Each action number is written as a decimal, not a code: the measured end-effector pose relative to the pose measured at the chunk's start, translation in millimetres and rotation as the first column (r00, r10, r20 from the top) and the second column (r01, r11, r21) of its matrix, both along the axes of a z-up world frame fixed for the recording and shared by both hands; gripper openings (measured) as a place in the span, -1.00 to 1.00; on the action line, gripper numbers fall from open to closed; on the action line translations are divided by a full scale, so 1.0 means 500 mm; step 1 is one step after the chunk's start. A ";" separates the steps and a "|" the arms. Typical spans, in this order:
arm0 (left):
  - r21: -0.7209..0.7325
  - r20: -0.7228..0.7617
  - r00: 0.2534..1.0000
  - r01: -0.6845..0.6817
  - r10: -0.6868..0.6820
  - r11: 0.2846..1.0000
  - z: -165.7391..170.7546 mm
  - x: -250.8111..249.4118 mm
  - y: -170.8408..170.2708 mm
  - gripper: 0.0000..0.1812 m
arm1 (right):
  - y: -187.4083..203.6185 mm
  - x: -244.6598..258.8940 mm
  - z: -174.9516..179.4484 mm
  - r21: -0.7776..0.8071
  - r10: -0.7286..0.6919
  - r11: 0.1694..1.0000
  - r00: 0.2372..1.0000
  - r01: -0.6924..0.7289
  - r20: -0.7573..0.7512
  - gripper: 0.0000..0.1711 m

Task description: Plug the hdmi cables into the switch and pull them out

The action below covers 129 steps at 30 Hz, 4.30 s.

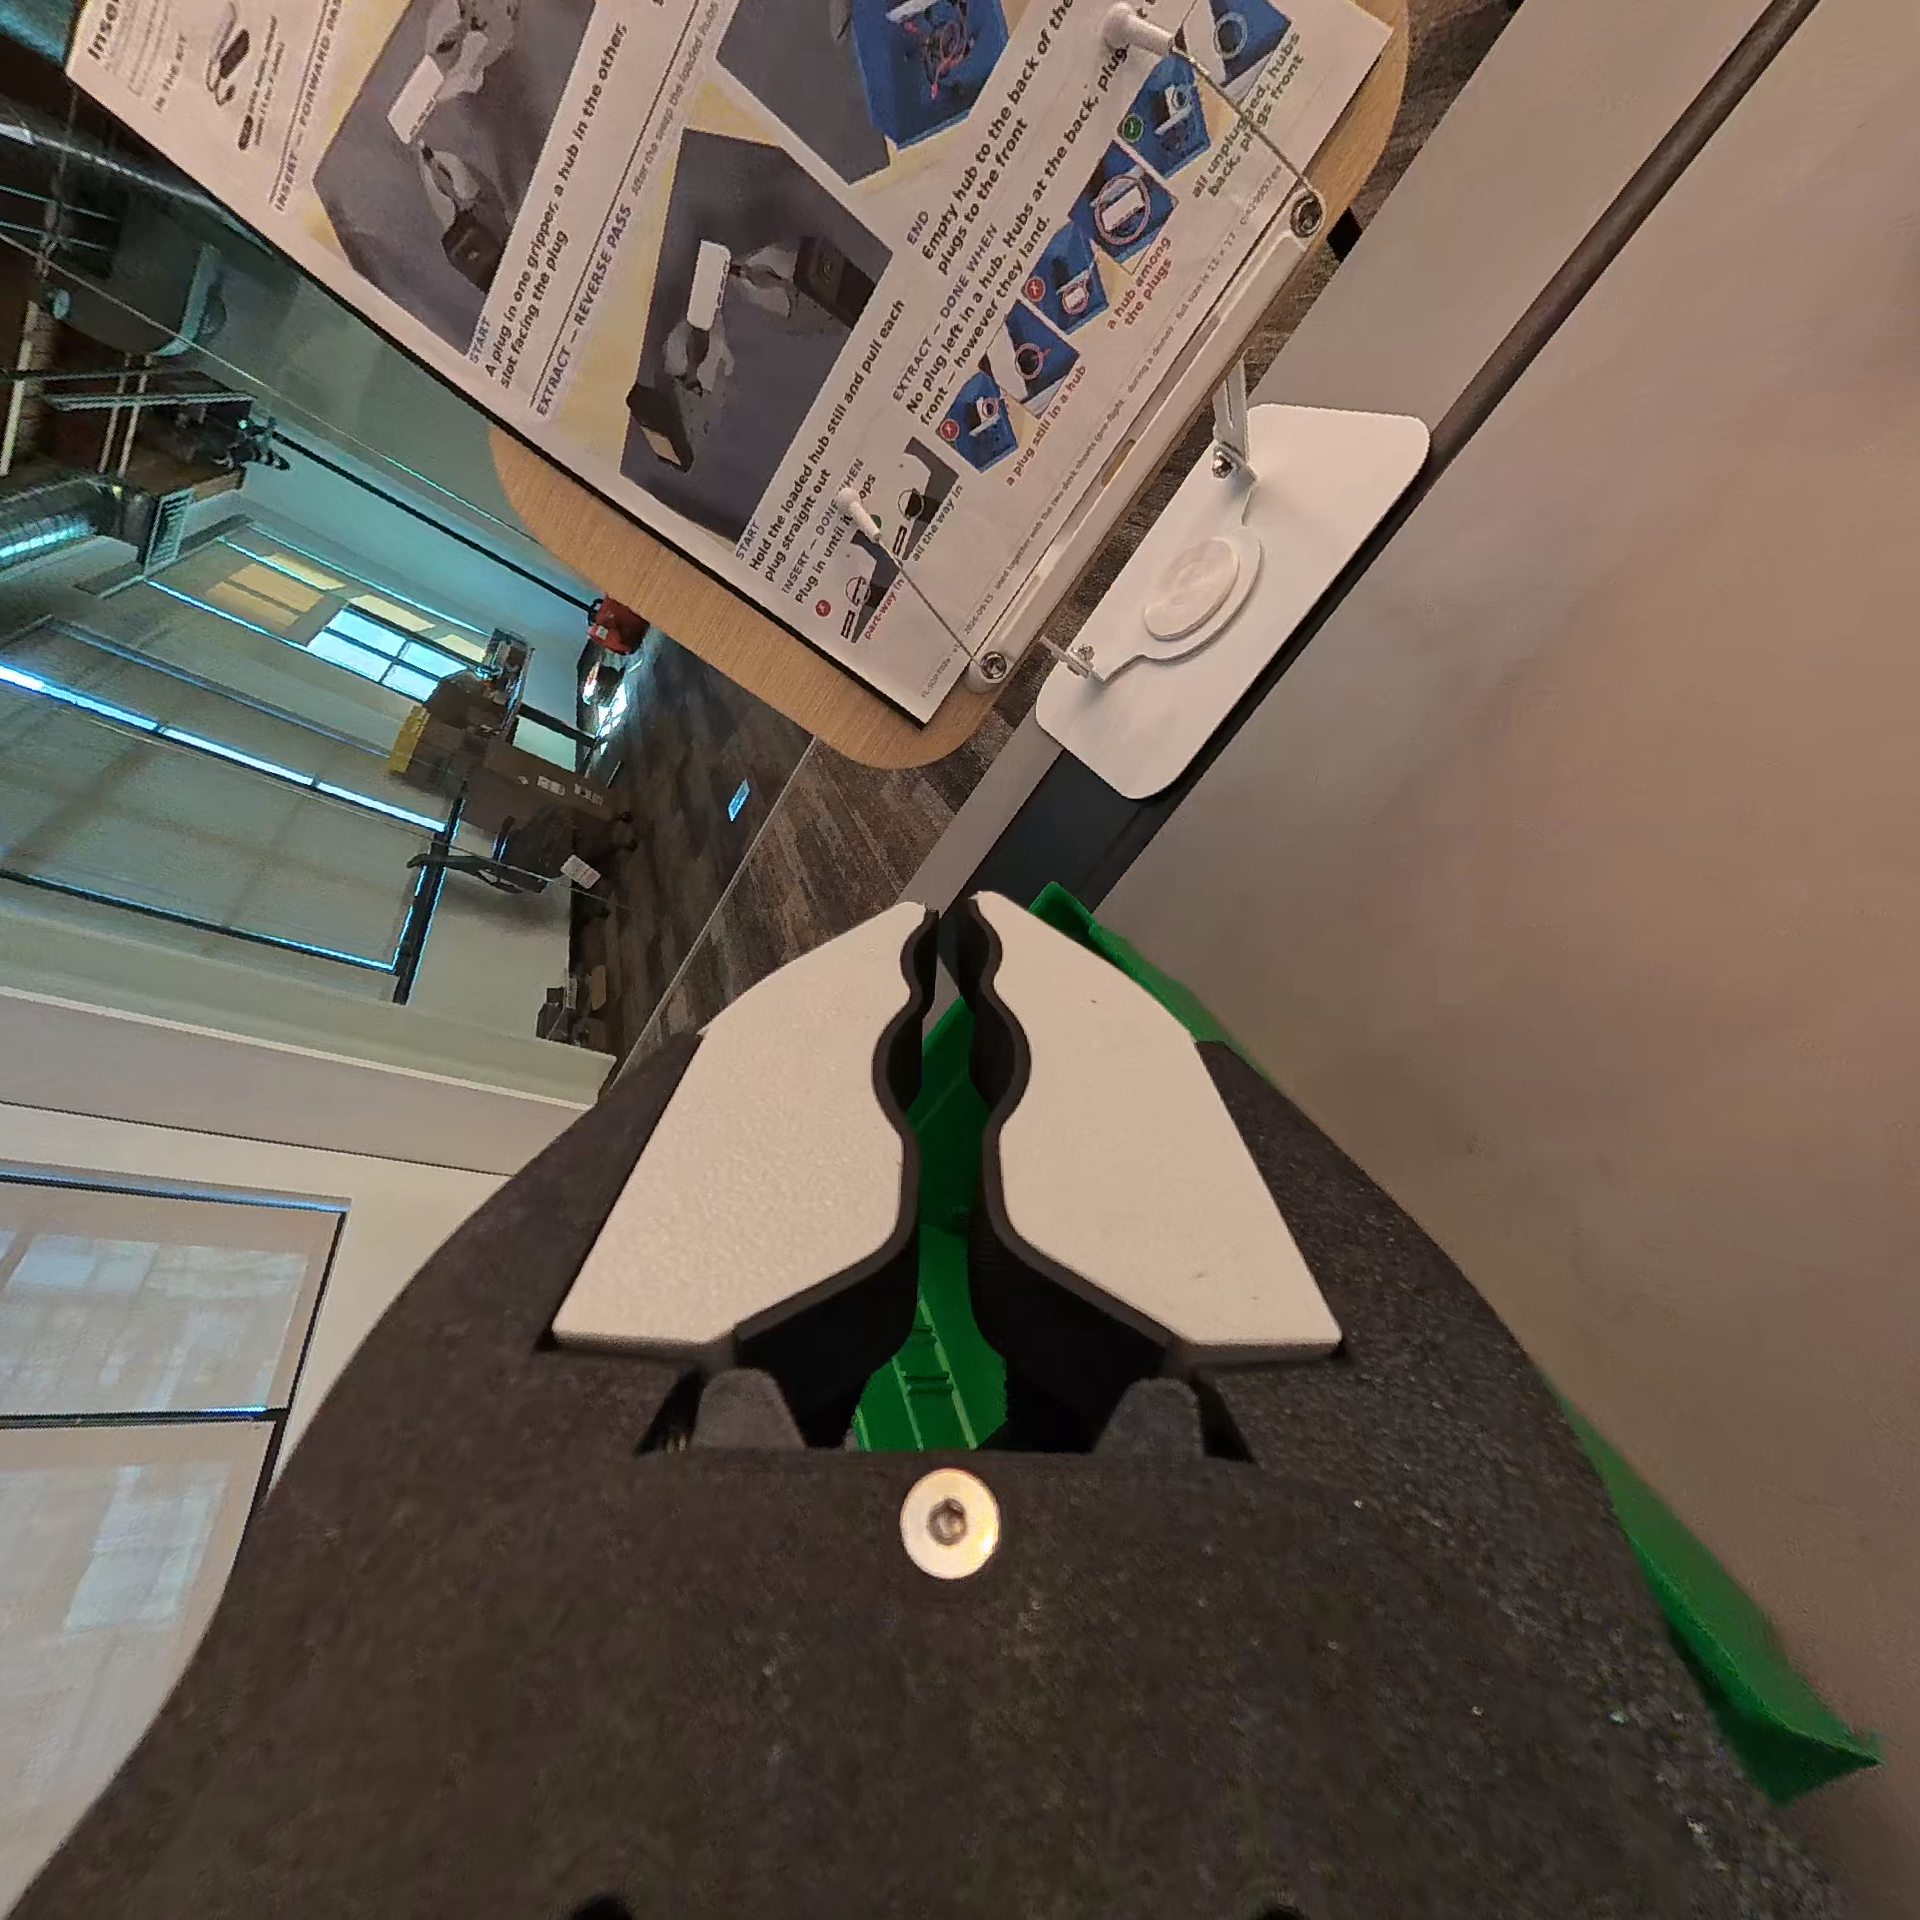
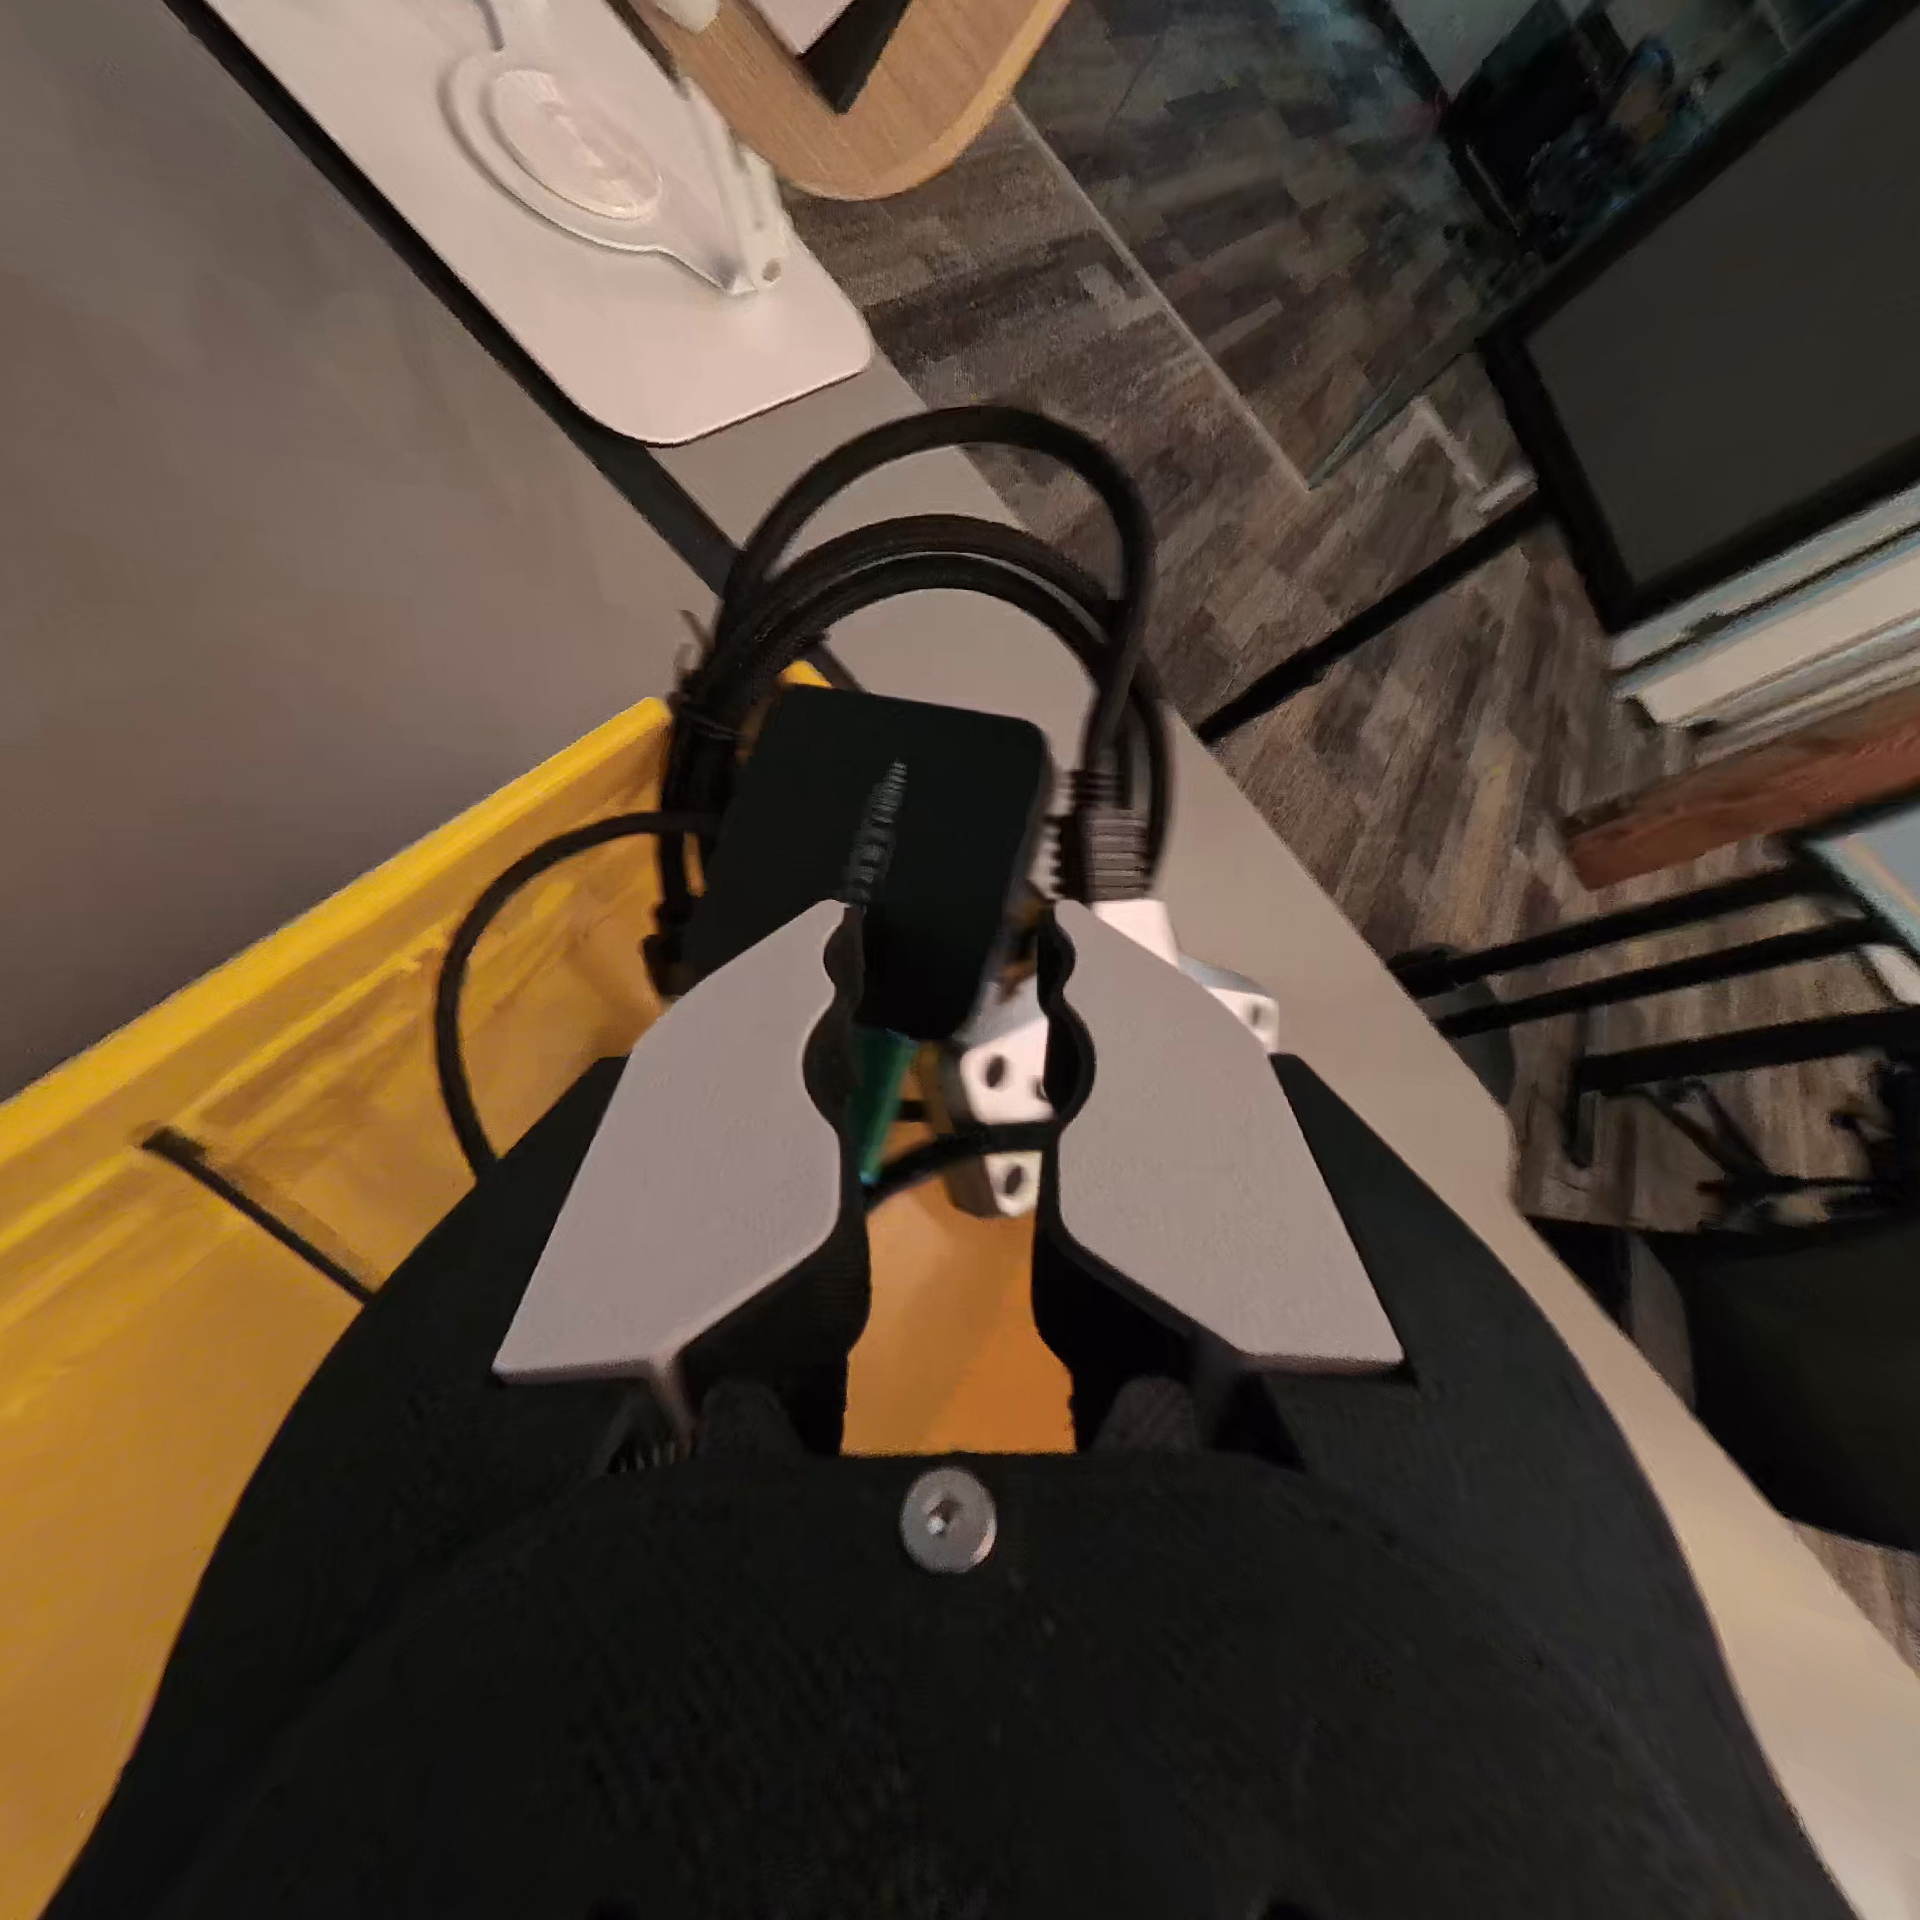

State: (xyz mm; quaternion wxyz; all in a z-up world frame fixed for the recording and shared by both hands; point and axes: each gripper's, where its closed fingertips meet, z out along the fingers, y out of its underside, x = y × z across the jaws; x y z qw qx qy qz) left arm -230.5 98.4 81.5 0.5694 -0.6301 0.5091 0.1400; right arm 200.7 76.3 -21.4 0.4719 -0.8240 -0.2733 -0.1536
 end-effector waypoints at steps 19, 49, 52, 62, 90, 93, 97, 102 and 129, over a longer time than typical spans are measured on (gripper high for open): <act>-0.216 0.195 0.941 -0.232 0.275 0.948 0.011 -0.230 0.033 -0.94 | -0.333 0.198 -0.109 -0.649 -0.623 0.664 0.754 0.371 -0.207 -0.57; -0.173 0.179 0.949 -0.231 0.261 0.957 0.024 -0.222 0.023 -0.95 | -0.348 0.159 -0.111 -0.807 -0.815 0.466 0.530 0.363 -0.232 -0.92; -0.169 0.180 0.950 -0.226 0.255 0.959 0.026 -0.218 0.022 -0.95 | -0.297 0.157 -0.020 -0.635 -0.734 0.643 0.580 0.428 -0.353 -0.90; -0.168 0.164 0.956 -0.214 0.241 0.962 0.022 -0.206 0.021 -0.95 | -0.096 -0.034 -0.074 -0.489 -0.186 0.868 0.858 -0.085 -0.478 -0.95; -0.152 0.112 0.972 -0.187 0.205 0.970 0.011 -0.165 0.023 -0.96 | -0.018 -0.066 0.032 -0.053 0.185 0.977 0.943 -0.208 -0.276 -0.75; -0.147 0.109 0.974 -0.183 0.200 0.972 0.012 -0.160 0.022 -0.96 | -0.039 -0.076 0.031 -0.075 0.227 0.964 0.934 -0.256 -0.278 -0.79; -0.140 0.104 0.975 -0.181 0.196 0.973 0.012 -0.154 0.021 -0.96 | -0.048 -0.081 0.016 -0.132 0.225 0.949 0.909 -0.286 -0.350 -0.80; -0.132 0.099 0.976 -0.181 0.195 0.975 0.011 -0.149 0.023 -0.97 | -0.035 -0.063 -0.034 -0.236 0.162 0.941 0.933 -0.244 -0.320 -0.73; -0.104 0.073 0.983 -0.161 0.169 0.982 0.010 -0.120 0.020 -0.97 | -0.078 -0.010 -0.121 -0.518 -0.008 0.854 0.994 -0.050 -0.110 -0.73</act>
